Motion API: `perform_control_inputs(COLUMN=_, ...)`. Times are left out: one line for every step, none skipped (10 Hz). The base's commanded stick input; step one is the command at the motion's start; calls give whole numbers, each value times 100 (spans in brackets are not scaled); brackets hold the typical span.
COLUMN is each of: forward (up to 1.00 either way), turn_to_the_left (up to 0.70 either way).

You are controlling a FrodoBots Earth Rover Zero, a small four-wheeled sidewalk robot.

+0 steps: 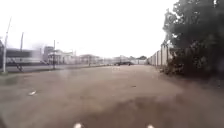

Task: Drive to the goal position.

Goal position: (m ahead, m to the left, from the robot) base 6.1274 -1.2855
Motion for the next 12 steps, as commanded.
perform_control_inputs(forward=100, turn_to_the_left=2)
perform_control_inputs(forward=100, turn_to_the_left=2)
perform_control_inputs(forward=100, turn_to_the_left=2)
perform_control_inputs(forward=100, turn_to_the_left=-38)
perform_control_inputs(forward=100, turn_to_the_left=-38)
perform_control_inputs(forward=100, turn_to_the_left=-38)
perform_control_inputs(forward=100, turn_to_the_left=2)
perform_control_inputs(forward=100, turn_to_the_left=2)
perform_control_inputs(forward=100, turn_to_the_left=2)
perform_control_inputs(forward=100, turn_to_the_left=2)
perform_control_inputs(forward=100, turn_to_the_left=2)
perform_control_inputs(forward=100, turn_to_the_left=2)
